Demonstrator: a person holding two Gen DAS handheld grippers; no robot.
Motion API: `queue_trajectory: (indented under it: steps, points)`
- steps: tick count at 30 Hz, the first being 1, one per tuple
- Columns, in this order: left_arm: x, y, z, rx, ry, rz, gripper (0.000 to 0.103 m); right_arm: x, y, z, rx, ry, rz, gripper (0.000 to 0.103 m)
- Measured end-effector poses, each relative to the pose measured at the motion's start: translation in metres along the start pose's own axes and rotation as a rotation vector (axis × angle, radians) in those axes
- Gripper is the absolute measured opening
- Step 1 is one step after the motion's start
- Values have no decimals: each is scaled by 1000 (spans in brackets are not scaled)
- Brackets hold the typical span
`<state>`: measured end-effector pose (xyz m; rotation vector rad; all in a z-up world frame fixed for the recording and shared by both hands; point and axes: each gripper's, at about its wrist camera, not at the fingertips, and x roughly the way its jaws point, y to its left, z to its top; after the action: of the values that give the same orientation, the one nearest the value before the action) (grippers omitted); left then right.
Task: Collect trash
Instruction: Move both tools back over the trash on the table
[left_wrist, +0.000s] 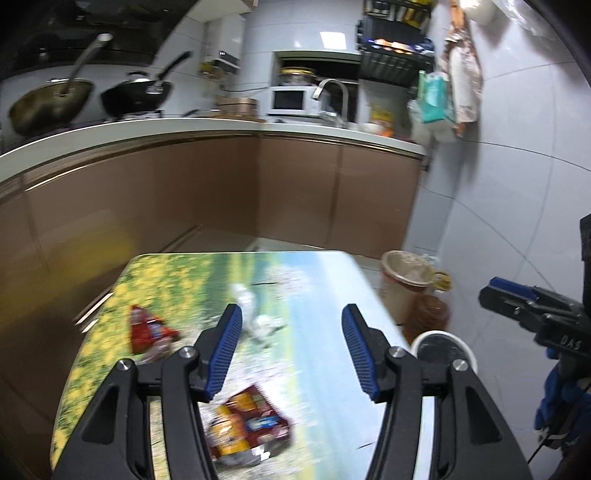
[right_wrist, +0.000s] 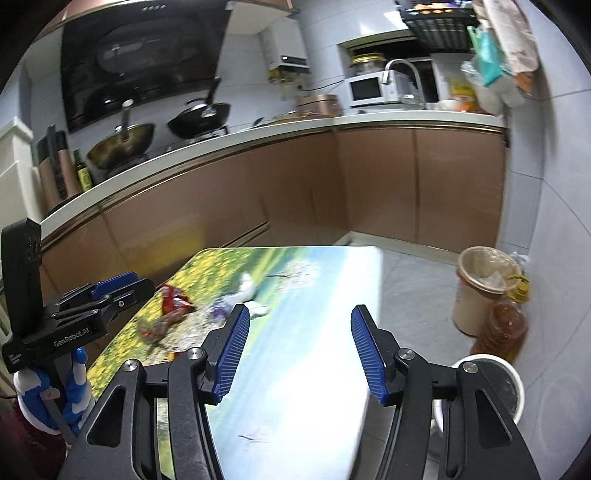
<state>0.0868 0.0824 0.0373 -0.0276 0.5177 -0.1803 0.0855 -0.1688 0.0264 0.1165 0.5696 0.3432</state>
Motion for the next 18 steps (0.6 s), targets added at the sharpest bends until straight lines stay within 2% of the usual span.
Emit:
queue_trajectory:
  steps: [6,14,18]
  points:
    - [-16,35,-18,-37,-13,55,54,9,26,5,-27,24,26,57]
    - [-9,69,-31,-69,-2,81,54,34,51,10,-51,67,20,57]
    - [-3,87,-35,-71,4,105,63,52,60,13,-55,88,20,59]
